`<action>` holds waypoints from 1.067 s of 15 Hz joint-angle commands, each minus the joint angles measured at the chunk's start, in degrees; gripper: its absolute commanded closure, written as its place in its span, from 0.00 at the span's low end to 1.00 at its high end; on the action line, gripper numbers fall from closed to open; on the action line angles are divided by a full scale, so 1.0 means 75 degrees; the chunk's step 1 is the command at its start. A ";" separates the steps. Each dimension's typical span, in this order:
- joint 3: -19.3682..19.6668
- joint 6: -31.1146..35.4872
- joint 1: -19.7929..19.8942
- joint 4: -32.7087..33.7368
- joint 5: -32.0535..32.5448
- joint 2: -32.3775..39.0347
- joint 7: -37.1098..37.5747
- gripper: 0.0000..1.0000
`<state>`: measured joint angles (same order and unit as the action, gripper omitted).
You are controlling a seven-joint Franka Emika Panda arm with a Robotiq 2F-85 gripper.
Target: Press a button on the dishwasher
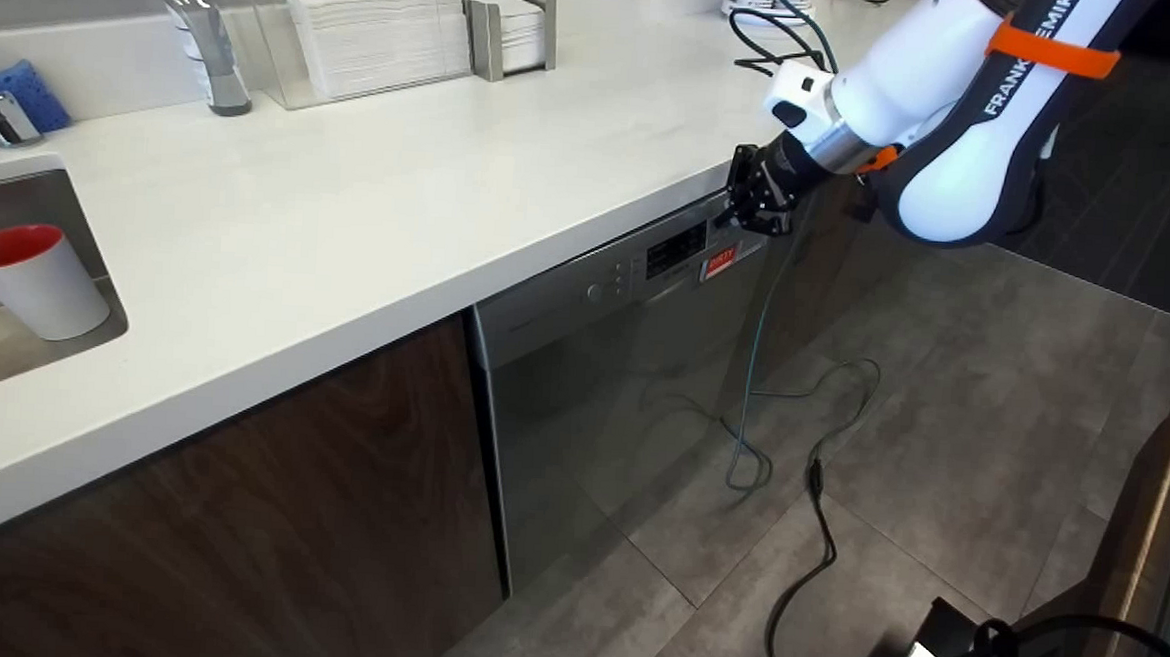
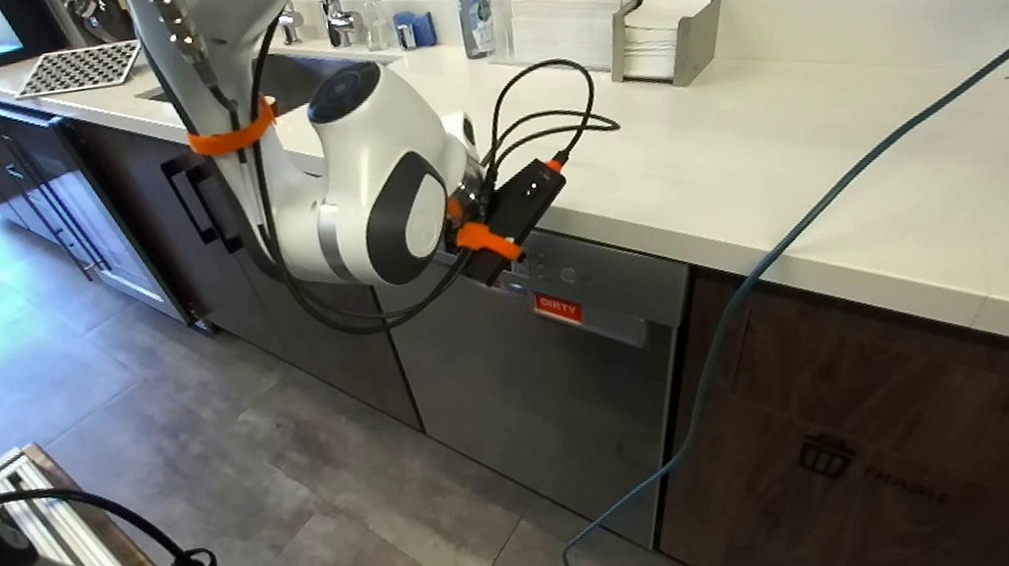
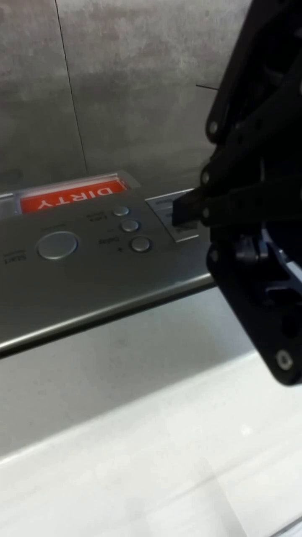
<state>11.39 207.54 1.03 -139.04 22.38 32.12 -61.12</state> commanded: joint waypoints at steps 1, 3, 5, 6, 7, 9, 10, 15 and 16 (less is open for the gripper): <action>-0.0176 0.0218 0.0194 0.0221 0.0069 0.0189 0.0119 1.00; -0.0242 0.0218 0.0253 0.0295 0.0085 0.0255 0.0182 1.00; -0.0291 0.0204 0.0296 0.0352 0.0094 0.0311 0.0234 1.00; -0.0318 0.0205 0.0316 0.0384 0.0095 0.0338 0.0254 1.00; -0.0352 0.0228 0.0338 0.0425 0.0090 0.0366 0.0286 1.00; -0.0384 0.0283 0.0355 0.0476 0.0055 0.0400 0.0357 1.00; -0.0384 0.0287 0.0354 0.0486 0.0045 0.0411 0.0371 1.00; -0.0316 0.0333 0.0287 0.0479 -0.0009 0.0396 0.0409 1.00; -0.0312 0.0342 0.0285 0.0469 -0.0005 0.0379 0.0408 1.00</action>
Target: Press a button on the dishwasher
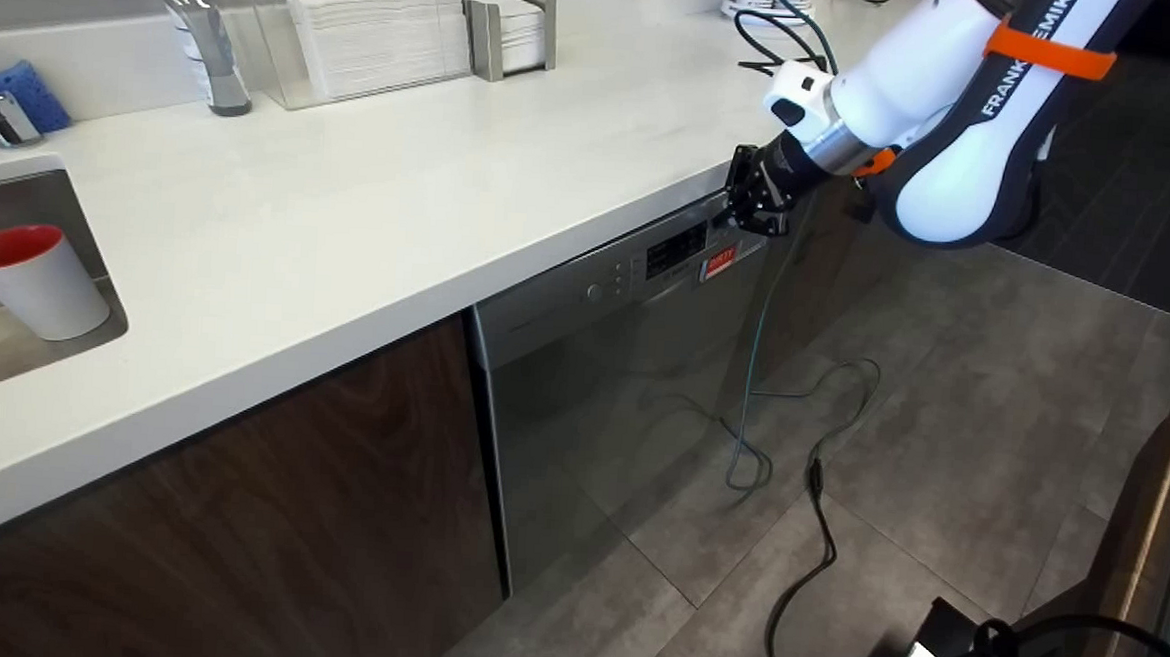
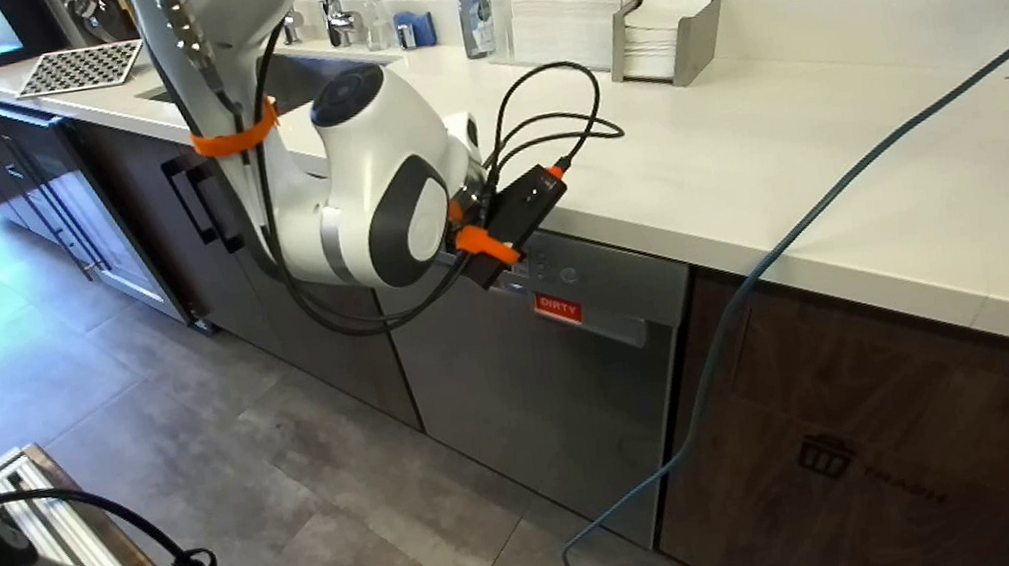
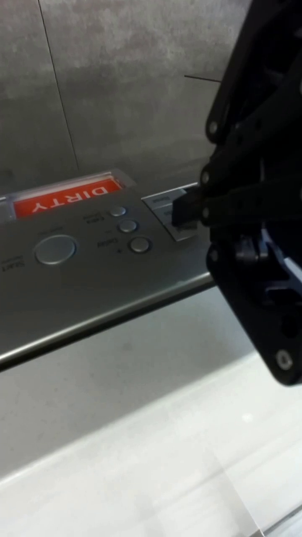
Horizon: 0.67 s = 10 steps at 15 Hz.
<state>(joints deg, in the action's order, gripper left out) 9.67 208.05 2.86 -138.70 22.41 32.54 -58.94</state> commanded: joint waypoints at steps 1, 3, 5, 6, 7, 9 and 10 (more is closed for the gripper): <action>-0.0078 0.0276 0.0034 0.0420 -0.0010 0.0320 0.0113 1.00; -0.0014 0.0237 -0.0033 0.0407 -0.0062 0.0302 0.0064 1.00; 0.0013 0.0218 -0.0052 0.0384 -0.0075 0.0276 0.0045 1.00; 0.0044 0.0199 -0.0082 0.0357 -0.0088 0.0242 0.0017 1.00; 0.0083 0.0179 -0.0127 0.0324 -0.0119 0.0208 -0.0011 1.00; 0.0125 0.0104 -0.0152 0.0230 -0.0107 0.0108 -0.0039 1.00; 0.0148 0.0077 -0.0167 0.0192 -0.0102 0.0071 -0.0060 1.00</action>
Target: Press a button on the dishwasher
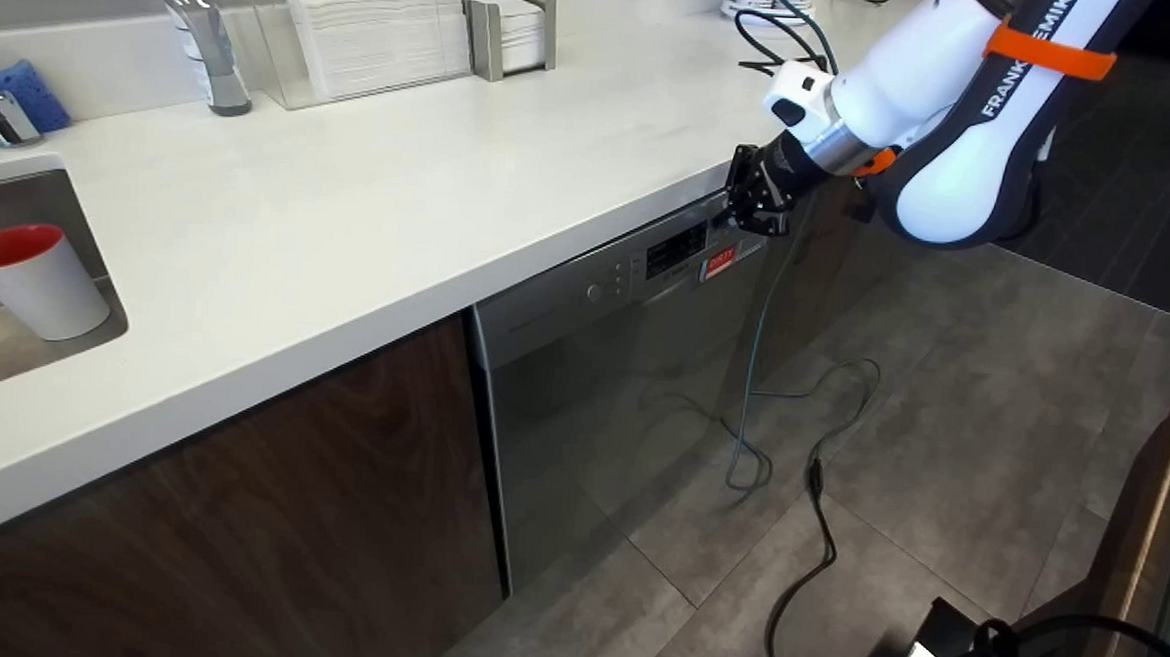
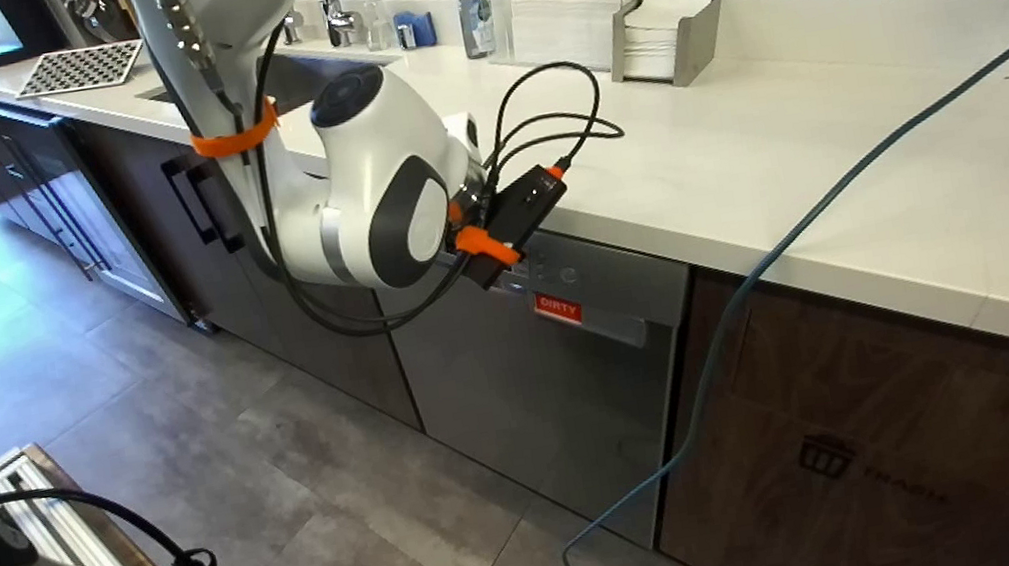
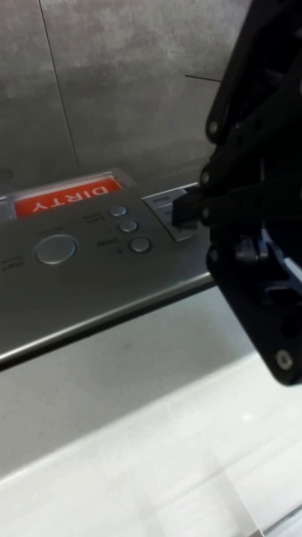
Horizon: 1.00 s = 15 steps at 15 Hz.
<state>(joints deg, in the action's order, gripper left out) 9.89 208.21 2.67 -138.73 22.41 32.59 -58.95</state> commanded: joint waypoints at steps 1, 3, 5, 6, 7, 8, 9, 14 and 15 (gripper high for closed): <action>0.0172 -0.0001 -0.0192 0.0142 -0.0115 0.0013 -0.0109 1.00; 0.0342 -0.0164 -0.0371 0.0013 -0.0183 -0.0104 -0.0254 1.00; 0.0459 -0.0274 -0.0522 -0.0098 -0.0207 -0.0199 -0.0324 1.00; 0.0536 -0.0320 -0.0620 -0.0123 -0.0233 -0.0223 -0.0371 1.00; 0.0624 -0.0391 -0.0721 -0.0179 -0.0267 -0.0291 -0.0421 1.00; 0.0679 -0.0460 -0.0780 -0.0223 -0.0264 -0.0347 -0.0456 1.00; 0.0767 -0.0523 -0.0879 -0.0254 -0.0309 -0.0386 -0.0514 1.00; 0.0758 -0.1116 -0.0980 -0.0564 -0.0113 -0.0841 -0.0589 0.74; 0.0697 -0.1284 -0.0947 -0.0648 -0.0067 -0.0966 -0.0542 0.72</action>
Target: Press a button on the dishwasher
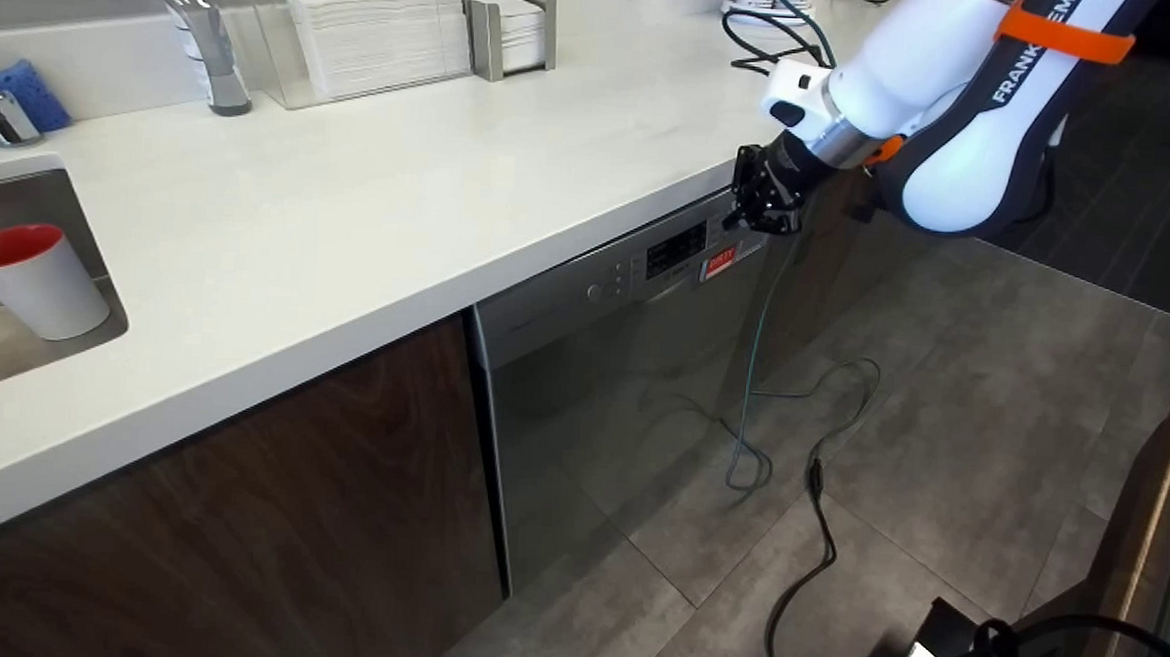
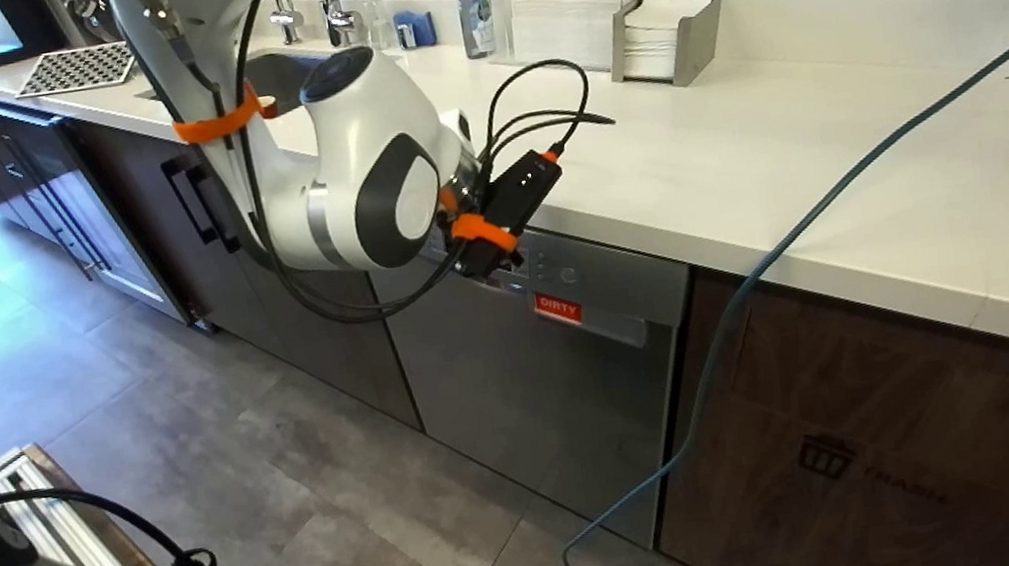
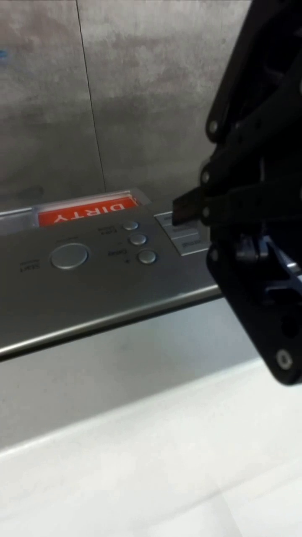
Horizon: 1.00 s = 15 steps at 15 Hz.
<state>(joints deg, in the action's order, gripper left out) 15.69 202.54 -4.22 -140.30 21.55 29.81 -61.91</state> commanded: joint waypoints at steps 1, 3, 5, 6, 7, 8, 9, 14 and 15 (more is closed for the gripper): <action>-0.0097 -0.0743 -0.0036 -0.0552 0.0083 -0.0765 -0.0143 0.67; -0.0117 -0.1121 -0.0057 -0.0750 0.0131 -0.1095 -0.0141 0.53; 0.0045 -0.1519 -0.0241 -0.0904 0.0062 -0.1422 -0.0153 0.38; 0.0055 -0.1716 -0.0261 -0.0960 0.0093 -0.1567 -0.0136 0.32; 0.0051 -0.1956 -0.0277 -0.1005 0.0137 -0.1725 -0.0119 0.26; -0.0001 -0.2183 -0.0251 -0.1060 0.0187 -0.1888 -0.0074 0.18; 0.0009 -0.2390 -0.0332 -0.1114 0.0141 -0.2035 -0.0088 0.12; -0.0743 -0.3652 0.0016 -0.1209 0.0300 -0.2787 0.0244 0.00; -0.0991 -0.3897 0.0115 -0.1213 0.0177 -0.2917 0.0308 0.00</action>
<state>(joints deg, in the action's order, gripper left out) 12.67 178.61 -5.86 -147.70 22.35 12.78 -61.38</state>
